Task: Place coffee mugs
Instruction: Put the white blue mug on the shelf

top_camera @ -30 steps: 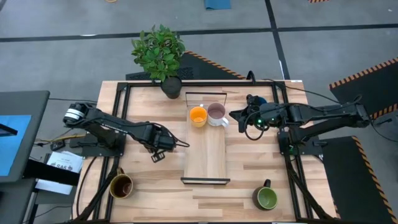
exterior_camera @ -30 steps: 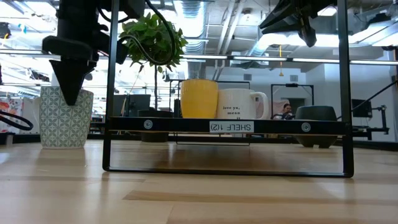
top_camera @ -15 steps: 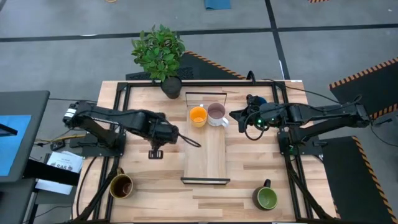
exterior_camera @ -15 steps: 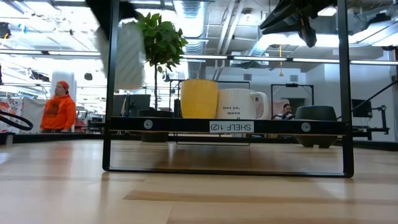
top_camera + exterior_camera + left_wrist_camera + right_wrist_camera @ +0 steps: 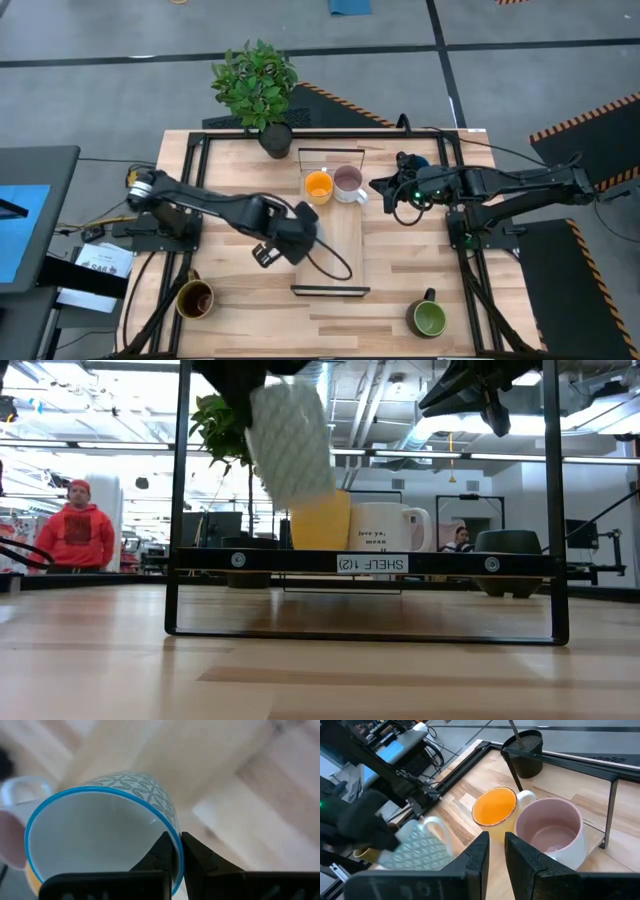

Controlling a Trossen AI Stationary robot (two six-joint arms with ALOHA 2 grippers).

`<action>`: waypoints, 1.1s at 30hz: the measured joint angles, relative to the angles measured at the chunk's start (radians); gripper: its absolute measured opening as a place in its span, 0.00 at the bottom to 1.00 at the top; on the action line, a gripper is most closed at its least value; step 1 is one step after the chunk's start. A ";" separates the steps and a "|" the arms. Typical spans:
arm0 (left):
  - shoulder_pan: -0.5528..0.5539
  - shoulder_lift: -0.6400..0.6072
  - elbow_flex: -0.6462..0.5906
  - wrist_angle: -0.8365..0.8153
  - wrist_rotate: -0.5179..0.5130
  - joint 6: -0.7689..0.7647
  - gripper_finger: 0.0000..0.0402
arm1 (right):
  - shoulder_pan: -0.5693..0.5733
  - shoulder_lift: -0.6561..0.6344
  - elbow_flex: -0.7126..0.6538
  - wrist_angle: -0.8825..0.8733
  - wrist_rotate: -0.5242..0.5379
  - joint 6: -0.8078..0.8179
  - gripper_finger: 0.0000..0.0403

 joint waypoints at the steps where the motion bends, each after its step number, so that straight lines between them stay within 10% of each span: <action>1: 0.000 0.016 0.000 -0.010 -0.009 0.026 0.01 | 0.000 0.000 0.000 -0.004 0.000 0.000 0.22; 33: 0.083 0.148 0.001 0.073 -0.079 0.075 0.19 | 0.000 0.000 0.000 -0.043 0.003 0.001 0.22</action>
